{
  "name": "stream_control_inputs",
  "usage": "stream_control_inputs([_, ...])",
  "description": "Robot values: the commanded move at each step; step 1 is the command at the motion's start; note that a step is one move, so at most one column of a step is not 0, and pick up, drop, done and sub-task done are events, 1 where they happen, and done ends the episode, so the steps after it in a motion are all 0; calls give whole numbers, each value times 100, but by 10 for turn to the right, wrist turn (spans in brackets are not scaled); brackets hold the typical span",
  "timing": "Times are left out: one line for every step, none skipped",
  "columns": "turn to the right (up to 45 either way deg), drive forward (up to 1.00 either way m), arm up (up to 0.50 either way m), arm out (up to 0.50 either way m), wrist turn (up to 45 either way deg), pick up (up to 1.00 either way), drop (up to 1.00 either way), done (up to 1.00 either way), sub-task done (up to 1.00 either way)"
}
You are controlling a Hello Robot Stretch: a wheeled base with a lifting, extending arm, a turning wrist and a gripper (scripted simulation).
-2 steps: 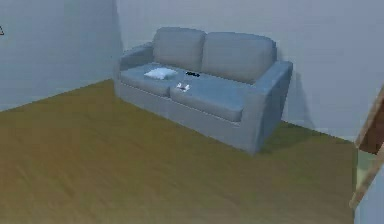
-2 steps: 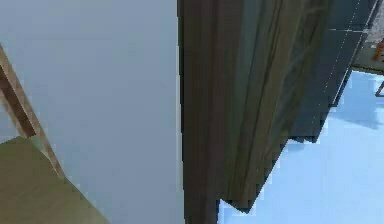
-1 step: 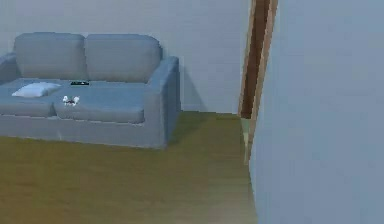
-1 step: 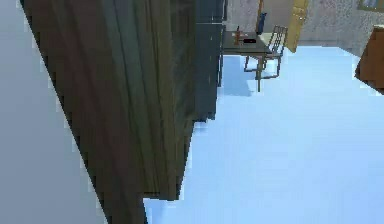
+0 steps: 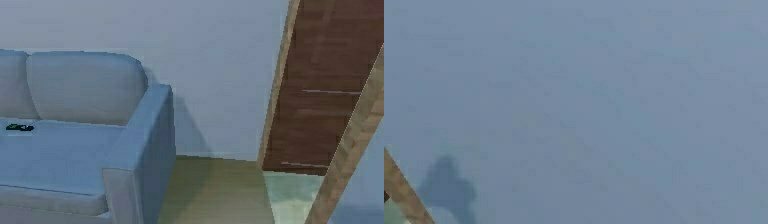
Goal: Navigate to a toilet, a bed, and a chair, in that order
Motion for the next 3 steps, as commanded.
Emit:
stream_control_inputs([30,0,0,0,0,0,0,0,0])
stream_control_inputs([0,90,0,0,0,0,0,0,0])
stream_control_inputs([450,0,0,0,0,0,0,0,0])
